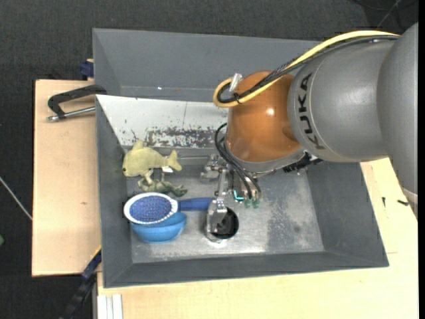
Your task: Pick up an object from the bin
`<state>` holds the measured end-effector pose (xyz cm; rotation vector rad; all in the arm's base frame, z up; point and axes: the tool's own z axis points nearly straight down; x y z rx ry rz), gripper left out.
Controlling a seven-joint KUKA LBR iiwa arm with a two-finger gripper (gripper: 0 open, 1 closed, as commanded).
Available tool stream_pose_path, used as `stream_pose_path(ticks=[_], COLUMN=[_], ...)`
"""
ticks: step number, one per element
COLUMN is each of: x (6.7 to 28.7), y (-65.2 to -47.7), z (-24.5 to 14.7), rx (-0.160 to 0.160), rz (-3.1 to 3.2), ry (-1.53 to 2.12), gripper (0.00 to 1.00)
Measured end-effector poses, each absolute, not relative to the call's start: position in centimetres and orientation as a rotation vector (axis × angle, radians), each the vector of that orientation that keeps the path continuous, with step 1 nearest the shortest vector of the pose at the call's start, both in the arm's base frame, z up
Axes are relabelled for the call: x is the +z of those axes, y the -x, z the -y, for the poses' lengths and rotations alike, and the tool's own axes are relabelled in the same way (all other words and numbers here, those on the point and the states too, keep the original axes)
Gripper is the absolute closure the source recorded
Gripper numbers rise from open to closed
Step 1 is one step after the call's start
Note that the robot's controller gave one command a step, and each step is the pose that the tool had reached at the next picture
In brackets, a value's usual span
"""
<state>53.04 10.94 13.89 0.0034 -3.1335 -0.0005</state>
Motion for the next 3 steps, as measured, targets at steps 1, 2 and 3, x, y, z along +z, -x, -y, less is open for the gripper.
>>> stream_pose_path(ticks=[1, 2, 3], x=[8.6, 8.3, 20.7], y=[-55.8, -55.4, -56.8], z=[-9.8, -9.9, -9.6], rx=[-0.002, -0.002, -0.005], rz=[3.150, 3.132, 3.153], ry=[-0.051, -0.053, -0.062], gripper=[0.00, 1.00, 1.00])
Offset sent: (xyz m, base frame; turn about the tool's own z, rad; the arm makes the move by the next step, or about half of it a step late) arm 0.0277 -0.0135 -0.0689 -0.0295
